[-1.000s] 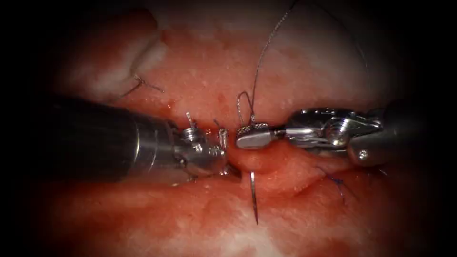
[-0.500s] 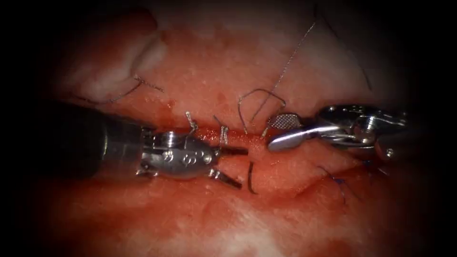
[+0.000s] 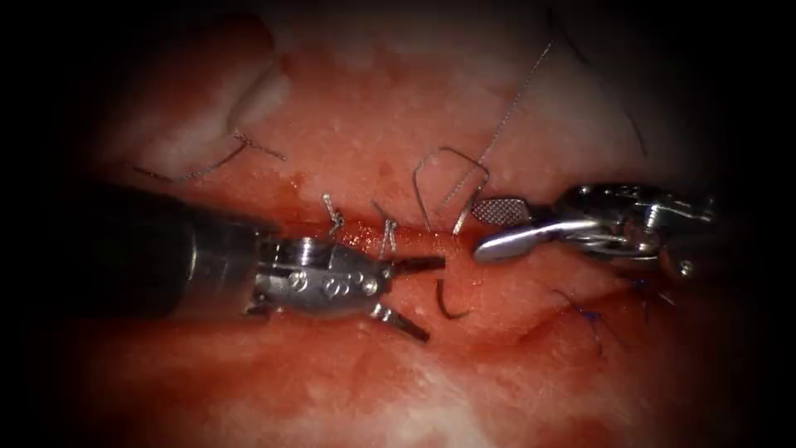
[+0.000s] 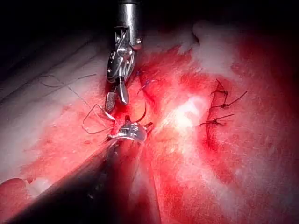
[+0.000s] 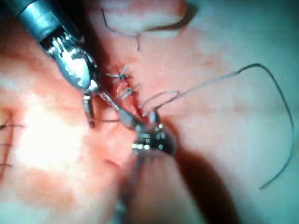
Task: Wound Closure
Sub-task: Pull the needle through the skin with the left tool.
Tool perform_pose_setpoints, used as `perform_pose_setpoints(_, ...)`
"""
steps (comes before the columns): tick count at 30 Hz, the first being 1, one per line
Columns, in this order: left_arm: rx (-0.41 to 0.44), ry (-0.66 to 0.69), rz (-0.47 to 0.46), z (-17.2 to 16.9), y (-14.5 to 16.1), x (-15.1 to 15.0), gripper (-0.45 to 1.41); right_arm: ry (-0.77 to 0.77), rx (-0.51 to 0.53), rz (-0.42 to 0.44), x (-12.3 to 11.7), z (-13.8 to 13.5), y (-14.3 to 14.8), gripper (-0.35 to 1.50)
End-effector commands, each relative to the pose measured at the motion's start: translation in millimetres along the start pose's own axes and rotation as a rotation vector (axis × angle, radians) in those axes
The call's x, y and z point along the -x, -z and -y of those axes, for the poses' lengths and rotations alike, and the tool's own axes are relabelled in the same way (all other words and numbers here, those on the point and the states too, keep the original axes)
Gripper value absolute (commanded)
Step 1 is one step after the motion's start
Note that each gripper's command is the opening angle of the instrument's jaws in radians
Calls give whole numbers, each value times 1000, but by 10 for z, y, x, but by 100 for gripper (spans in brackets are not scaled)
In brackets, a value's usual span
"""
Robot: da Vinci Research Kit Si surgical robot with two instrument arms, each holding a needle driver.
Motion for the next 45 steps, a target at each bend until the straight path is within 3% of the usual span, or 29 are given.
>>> perform_pose_setpoints(1,-1,2,0,0,-8,1,59,-1,1,0,4,-1,-5,128)
perform_pose_setpoints(9,-1,8,-7,1,-18,-6,35,-5,13,-6,4,-3,-4,126)
perform_pose_setpoints(10,-2,8,-10,2,-18,-6,27,-5,13,-7,4,-2,-4,126)
perform_pose_setpoints(11,-1,7,-11,1,-17,-5,2,-5,13,-6,5,-2,-4,126)
perform_pose_setpoints(12,-1,7,-11,1,-17,-5,2,-5,13,-6,5,-2,-4,126)
perform_pose_setpoints(14,3,27,-12,-2,-13,-3,-45,-5,12,-6,5,-2,-3,126)
perform_pose_setpoints(19,-42,153,7,-7,-3,-4,-45,-5,12,-6,5,-2,-3,126)
perform_pose_setpoints(24,-62,275,-109,-8,7,-24,-45,-4,13,-6,6,-2,-4,126)
perform_pose_setpoints(32,-14,498,-275,-9,28,-59,-45,-3,16,-8,9,1,-5,120)
perform_pose_setpoints(33,-6,523,-289,-9,29,-62,-45,15,15,-8,10,2,-5,113)
perform_pose_setpoints(35,5,541,-308,-9,32,-67,-45,80,-5,-1,11,4,-2,56)
perform_pose_setpoints(39,29,563,-324,-11,37,-73,-45,154,-21,2,13,16,0,-9)
perform_pose_setpoints(42,40,562,-328,-13,44,-75,-45,166,-29,4,11,28,0,-33)
perform_pose_setpoints(45,47,564,-331,-14,51,-78,-45,184,-29,1,9,37,-2,-35)
